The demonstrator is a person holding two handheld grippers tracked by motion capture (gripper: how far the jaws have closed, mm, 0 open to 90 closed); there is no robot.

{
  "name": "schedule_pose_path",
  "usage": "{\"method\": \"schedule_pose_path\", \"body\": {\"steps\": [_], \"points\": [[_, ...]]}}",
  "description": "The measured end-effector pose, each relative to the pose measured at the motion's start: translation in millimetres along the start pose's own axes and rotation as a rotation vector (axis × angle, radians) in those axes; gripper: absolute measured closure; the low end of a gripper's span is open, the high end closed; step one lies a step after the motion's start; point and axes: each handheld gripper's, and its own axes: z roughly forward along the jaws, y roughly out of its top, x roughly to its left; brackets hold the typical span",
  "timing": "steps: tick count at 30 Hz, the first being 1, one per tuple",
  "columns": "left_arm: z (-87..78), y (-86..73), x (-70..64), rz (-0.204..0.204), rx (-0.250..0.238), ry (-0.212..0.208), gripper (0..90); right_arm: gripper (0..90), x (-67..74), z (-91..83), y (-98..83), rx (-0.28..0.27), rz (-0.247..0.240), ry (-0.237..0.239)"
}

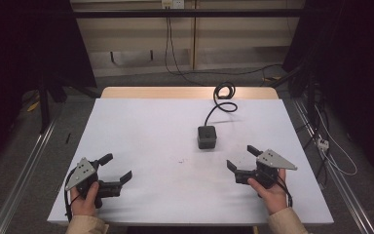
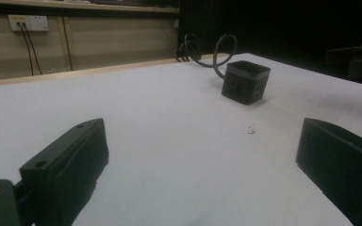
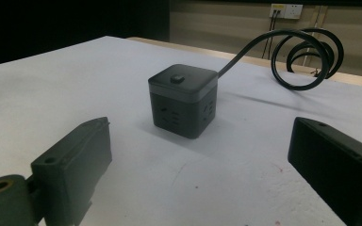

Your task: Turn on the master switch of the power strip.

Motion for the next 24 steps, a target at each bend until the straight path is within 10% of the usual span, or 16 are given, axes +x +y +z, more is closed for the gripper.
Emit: {"method": "schedule_pose_path", "body": {"steps": [24], "points": [[0.8, -0.1, 0.0, -0.002, -0.005, -0.003, 2.3, 5.7, -0.2, 16.5, 8.3, 0.003, 0.003, -0.009]]}}
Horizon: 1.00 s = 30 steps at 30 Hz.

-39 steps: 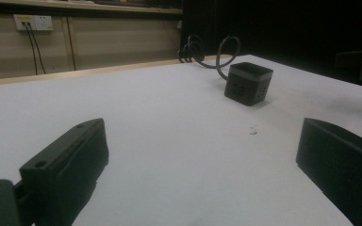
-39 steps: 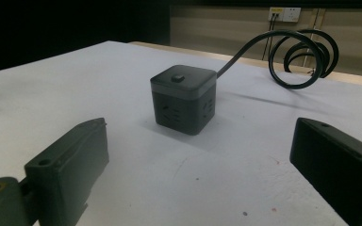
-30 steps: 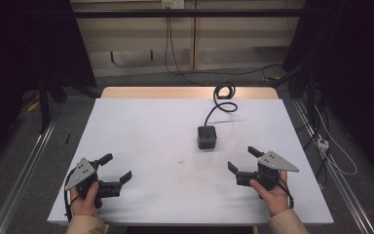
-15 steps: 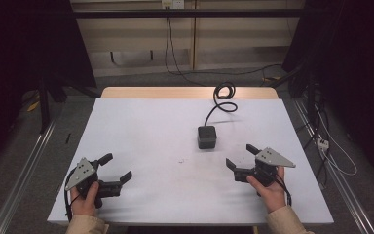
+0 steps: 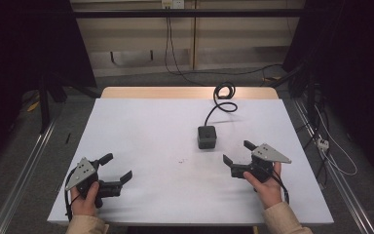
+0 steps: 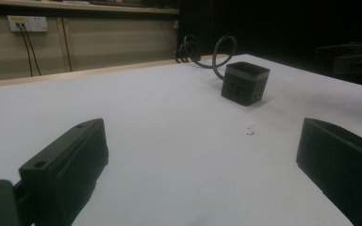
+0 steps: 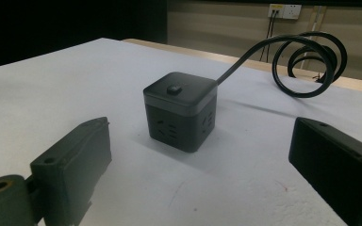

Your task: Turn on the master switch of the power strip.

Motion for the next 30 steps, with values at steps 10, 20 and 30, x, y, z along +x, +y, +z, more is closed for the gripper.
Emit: {"method": "schedule_pose_path", "body": {"steps": [10, 20, 30], "points": [[0.6, -0.3, 0.0, 0.0, 0.002, -0.001, 2.3, 5.7, 0.1, 6.9, 2.2, 0.005, -0.004, -0.004], [1.0, -0.3, 0.0, 0.001, 0.002, -0.006, 2.3, 5.8, 2.8, 14.0, 4.9, 0.009, -0.011, 0.004], [1.2, -0.5, -0.1, -0.004, 0.001, -0.006, 2.3, 5.9, 2.6, 18.9, 6.1, 0.007, 0.001, -0.002]]}}
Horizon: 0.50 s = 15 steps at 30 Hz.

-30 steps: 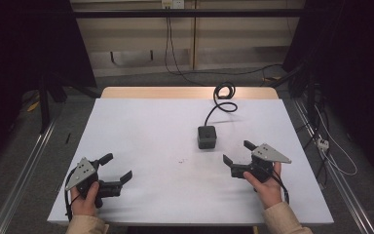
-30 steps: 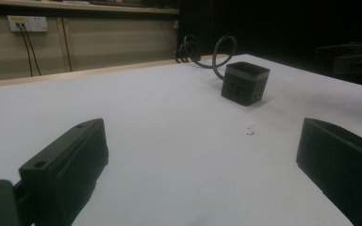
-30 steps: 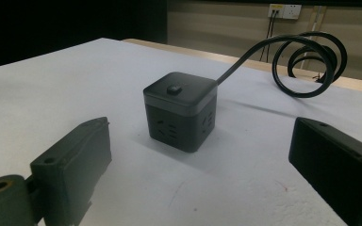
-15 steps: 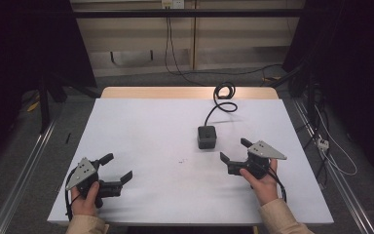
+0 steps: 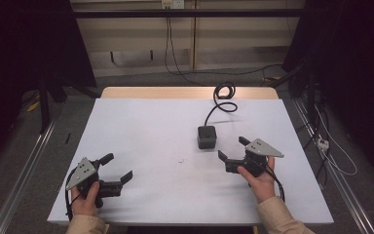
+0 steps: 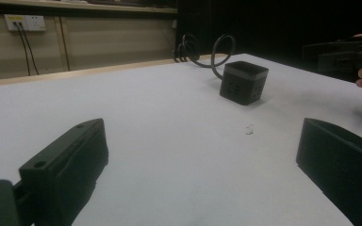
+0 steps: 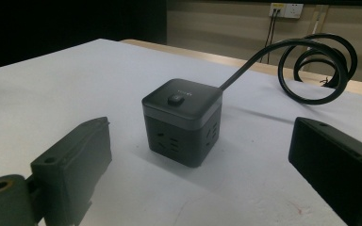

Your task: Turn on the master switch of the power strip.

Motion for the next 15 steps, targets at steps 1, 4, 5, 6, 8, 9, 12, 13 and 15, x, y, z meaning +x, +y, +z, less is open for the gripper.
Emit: {"method": "schedule_pose_path", "body": {"steps": [1, 4, 5, 6, 8, 9, 12, 13, 15], "points": [[0.1, 0.0, 0.0, 0.001, 0.0, -0.001, 2.3, 6.2, 0.0, 1.0, 0.0, 0.0, -0.002, 0.0], [0.4, 0.0, -0.1, 0.001, 0.001, 0.0, 2.3, 6.5, 0.1, 2.7, 0.1, 0.001, 0.001, 0.0], [0.5, 0.0, -0.1, 0.001, 0.002, -0.001, 2.3, 6.5, 0.1, 3.1, 0.2, 0.002, 0.0, 0.001], [0.6, 0.0, -0.3, 0.001, 0.002, 0.0, 2.3, 6.5, 0.1, 3.1, 0.2, 0.002, 0.0, 0.001], [0.8, 0.0, -0.1, 0.005, 0.003, -0.003, 2.3, 6.4, 0.6, 4.4, 1.7, 0.002, 0.005, 0.001], [0.9, 0.0, -0.1, 0.006, 0.004, -0.003, 2.3, 6.4, 0.6, 4.4, 1.7, 0.002, 0.005, 0.001], [0.9, 0.0, -0.1, 0.006, 0.004, -0.004, 2.3, 6.4, 1.1, 6.5, 3.6, -0.002, 0.006, 0.007], [0.9, -0.1, -0.1, 0.006, 0.004, -0.004, 2.3, 6.4, 1.1, 6.5, 3.6, -0.002, 0.006, 0.007], [0.9, -0.2, 0.0, 0.002, 0.002, -0.004, 2.3, 6.4, 1.6, 7.8, 4.2, -0.001, 0.011, 0.008]]}}
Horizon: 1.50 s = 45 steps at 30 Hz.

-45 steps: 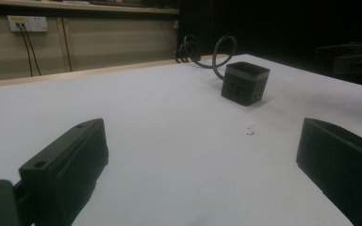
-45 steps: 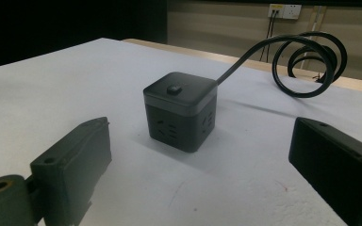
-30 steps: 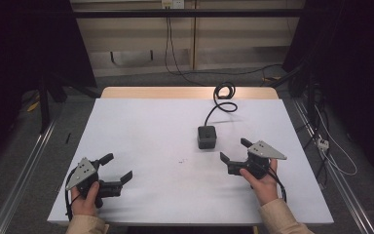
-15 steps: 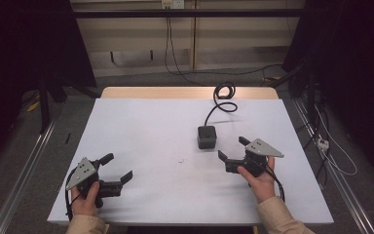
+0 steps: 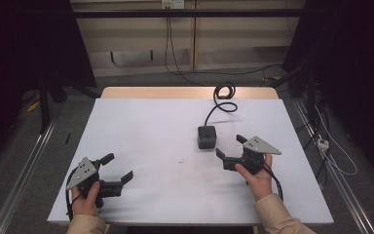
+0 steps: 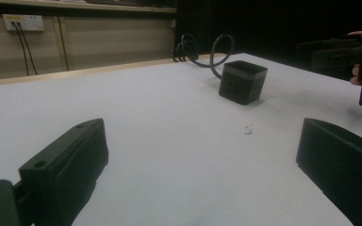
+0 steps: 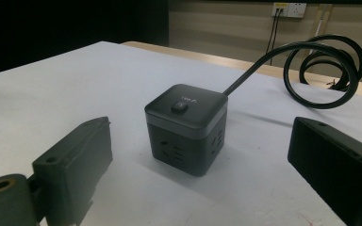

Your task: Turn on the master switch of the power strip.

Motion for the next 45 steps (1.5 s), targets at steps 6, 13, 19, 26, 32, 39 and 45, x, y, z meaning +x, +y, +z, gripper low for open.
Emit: {"method": "schedule_pose_path", "body": {"steps": [6, 13, 19, 26, 32, 39, 45], "points": [[0.2, -0.1, 0.6, 0.0, 0.0, -0.002, 2.3, 6.6, 1.4, 4.6, 1.7, -0.004, 0.007, 0.003], [-0.4, 0.0, 1.4, -0.003, -0.005, -0.001, 2.3, 8.2, 1.7, 9.0, 4.0, -0.006, 0.015, 0.008], [-0.2, 0.2, 1.3, -0.004, -0.007, -0.002, 2.3, 8.6, 0.7, 10.9, 3.4, -0.002, 0.019, 0.008], [0.9, 0.2, 1.0, -0.001, -0.003, -0.008, 2.3, 9.0, -0.3, 12.7, 4.3, 0.005, 0.018, 0.01], [0.8, 0.3, 1.3, 0.0, -0.003, -0.009, 2.3, 12.3, 0.0, 15.6, 6.9, 0.006, 0.023, 0.017], [0.1, 0.3, 1.4, -0.002, -0.004, -0.007, 2.3, 14.9, 0.8, 18.9, 8.5, 0.009, 0.012, 0.015], [0.4, 0.1, 1.3, -0.003, -0.003, -0.006, 2.3, 20.1, 1.9, 20.5, 10.4, 0.009, 0.006, 0.021]]}}
